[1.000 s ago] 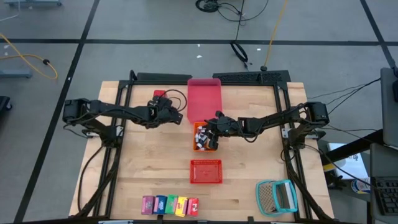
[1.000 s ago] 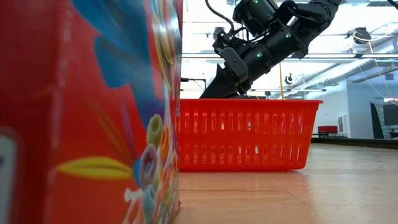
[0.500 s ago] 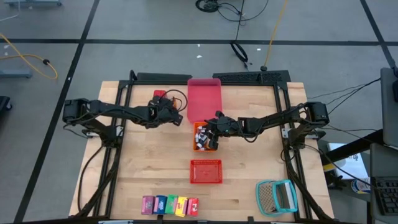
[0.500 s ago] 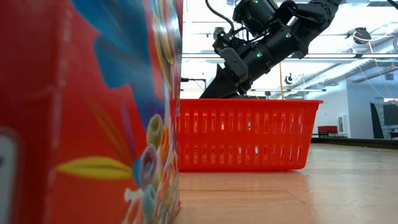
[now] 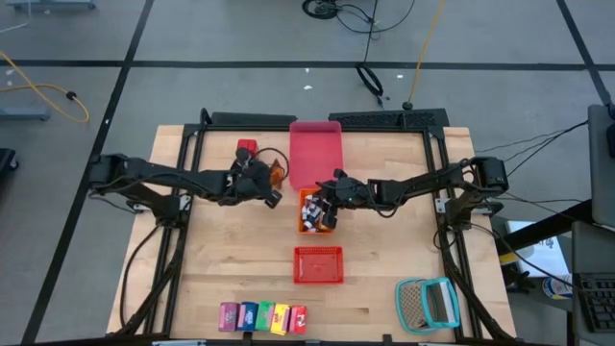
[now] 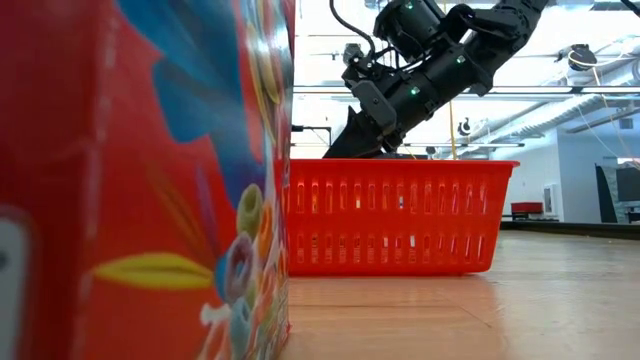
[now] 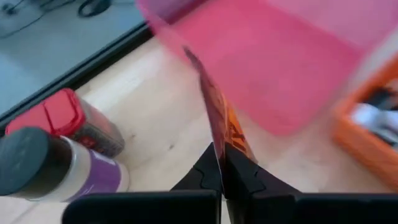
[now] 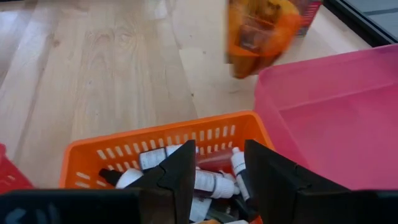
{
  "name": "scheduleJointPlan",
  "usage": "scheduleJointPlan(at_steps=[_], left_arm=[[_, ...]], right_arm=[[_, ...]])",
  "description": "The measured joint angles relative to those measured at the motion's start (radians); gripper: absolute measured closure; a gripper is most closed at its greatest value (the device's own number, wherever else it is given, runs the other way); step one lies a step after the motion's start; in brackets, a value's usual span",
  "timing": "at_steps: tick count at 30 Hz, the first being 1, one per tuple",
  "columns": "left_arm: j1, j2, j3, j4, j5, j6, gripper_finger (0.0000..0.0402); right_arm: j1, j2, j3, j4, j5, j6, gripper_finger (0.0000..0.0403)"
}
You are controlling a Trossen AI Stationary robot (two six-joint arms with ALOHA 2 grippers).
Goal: Pick & Place Kitchen Items
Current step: Put the orange seasoning pack into the red basket
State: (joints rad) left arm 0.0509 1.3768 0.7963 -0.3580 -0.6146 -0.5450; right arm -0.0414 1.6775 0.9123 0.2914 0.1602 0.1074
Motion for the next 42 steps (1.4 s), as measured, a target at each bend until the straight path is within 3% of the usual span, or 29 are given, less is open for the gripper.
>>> scheduleJointPlan(at_steps=[15, 25, 30, 33, 42], left_arm=[[-0.213, -0.215, 0.001, 0.03, 0.255, 0.174, 0.0402], [-0.328, -0.204, 0.0, 0.228, 0.377, 0.295, 0.0402], [-0.363, -0.201, 0.0, 0.248, 0.382, 0.308, 0.0402], [-0.37, -0.163, 0.0, 0.29, 0.388, 0.31, 0.0402], [-0.366, -0.027, 0.0, 0.505, 0.561, 0.403, 0.0402]], right_arm=[[-0.068, 0.0, 0.0, -0.013, 0.0, 0.0, 0.0271], [-0.106, 0.0, 0.0, -0.013, 0.0, 0.003, 0.0271], [-0.116, 0.0, 0.0, -0.013, -0.001, 0.003, 0.0271], [-0.117, 0.0, 0.0, -0.013, -0.001, 0.002, 0.0271], [-0.117, 0.0, 0.0, -0.013, -0.001, 0.0, 0.0271]])
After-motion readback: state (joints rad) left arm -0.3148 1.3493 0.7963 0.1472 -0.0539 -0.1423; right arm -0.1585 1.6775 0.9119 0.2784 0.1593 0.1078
